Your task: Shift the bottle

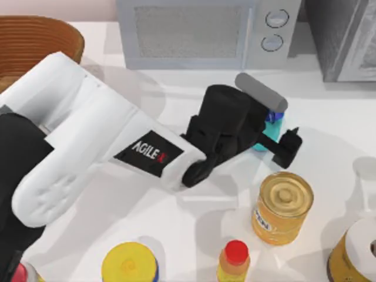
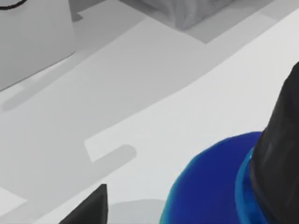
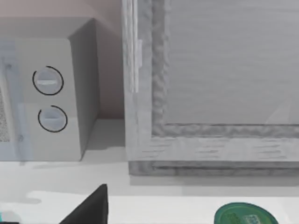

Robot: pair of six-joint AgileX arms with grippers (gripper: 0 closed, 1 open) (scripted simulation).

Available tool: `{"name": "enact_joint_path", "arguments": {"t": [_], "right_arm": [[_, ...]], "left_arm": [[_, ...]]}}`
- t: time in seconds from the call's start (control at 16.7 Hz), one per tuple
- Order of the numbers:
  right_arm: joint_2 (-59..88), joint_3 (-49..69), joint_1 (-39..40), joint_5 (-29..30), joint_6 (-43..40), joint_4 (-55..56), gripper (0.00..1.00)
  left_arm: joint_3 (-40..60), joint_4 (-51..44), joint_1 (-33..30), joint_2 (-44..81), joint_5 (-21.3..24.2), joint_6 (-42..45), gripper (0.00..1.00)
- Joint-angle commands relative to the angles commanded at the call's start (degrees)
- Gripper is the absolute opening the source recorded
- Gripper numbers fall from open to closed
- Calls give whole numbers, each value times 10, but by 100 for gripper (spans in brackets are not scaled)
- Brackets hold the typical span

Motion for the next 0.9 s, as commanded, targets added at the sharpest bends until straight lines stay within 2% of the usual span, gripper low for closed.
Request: {"name": "enact_joint_path", "arguments": {"t": [0.06,0.84,0.9], "right_arm": [[0,0,0,0,0,0,100],[0,0,0,0,0,0,100],[0,0,0,0,0,0,100]], "left_arm": [[0,0,0,0,0,0,100],[0,0,0,0,0,0,2],[0,0,0,0,0,0,0]]}}
